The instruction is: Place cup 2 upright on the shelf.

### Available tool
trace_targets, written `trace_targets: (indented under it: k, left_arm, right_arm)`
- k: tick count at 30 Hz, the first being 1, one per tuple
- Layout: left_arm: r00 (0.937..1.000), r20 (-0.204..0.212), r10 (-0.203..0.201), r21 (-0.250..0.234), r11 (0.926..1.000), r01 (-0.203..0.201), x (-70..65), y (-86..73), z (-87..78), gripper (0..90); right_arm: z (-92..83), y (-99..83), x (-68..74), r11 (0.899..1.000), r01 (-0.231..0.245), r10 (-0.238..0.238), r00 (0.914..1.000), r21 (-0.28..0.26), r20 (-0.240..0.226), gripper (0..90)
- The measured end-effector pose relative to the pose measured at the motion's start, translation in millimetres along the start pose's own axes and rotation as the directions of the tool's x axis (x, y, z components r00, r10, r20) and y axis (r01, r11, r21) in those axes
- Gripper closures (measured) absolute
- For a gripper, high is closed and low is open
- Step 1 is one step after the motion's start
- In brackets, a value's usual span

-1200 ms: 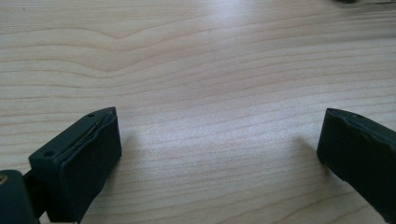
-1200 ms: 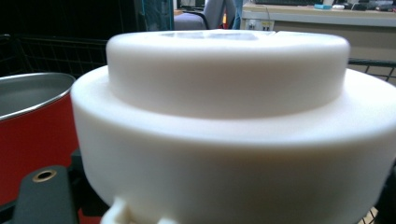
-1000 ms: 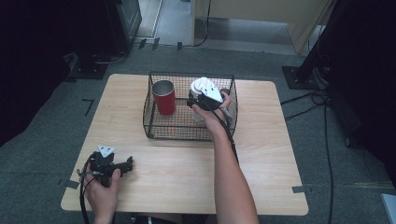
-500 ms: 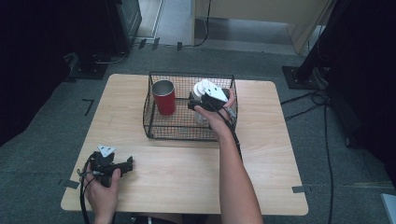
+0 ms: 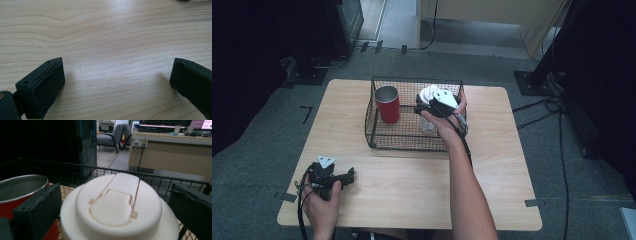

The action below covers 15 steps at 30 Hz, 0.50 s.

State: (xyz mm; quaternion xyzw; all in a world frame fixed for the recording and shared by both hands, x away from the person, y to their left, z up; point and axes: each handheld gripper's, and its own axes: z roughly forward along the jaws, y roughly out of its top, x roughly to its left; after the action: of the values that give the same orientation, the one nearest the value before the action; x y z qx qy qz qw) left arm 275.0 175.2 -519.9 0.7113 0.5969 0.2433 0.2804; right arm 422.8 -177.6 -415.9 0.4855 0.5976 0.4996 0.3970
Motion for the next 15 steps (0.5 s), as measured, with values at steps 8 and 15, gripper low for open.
trace_targets:
  k: [8, 15]
  left_arm:
    - [1.0000, 0.000, 0.000, 0.000, 1.0000, 0.000, 0.0, 0.0, 0.0, 0.4]
    - [1.0000, 0.000, 0.000, -0.002, 1.0000, 0.000, 0.0, 0.0, 0.1, 0.5]
  right_arm:
    - [-10.8, 20.0, 1.3, 0.999, -0.002, 0.002, 1.0000, -0.032, 0.002, 0.0]
    - [-27.0, 31.1, 1.6, 0.999, -0.020, 0.021, 0.9996, -0.030, 0.019, 0.0]
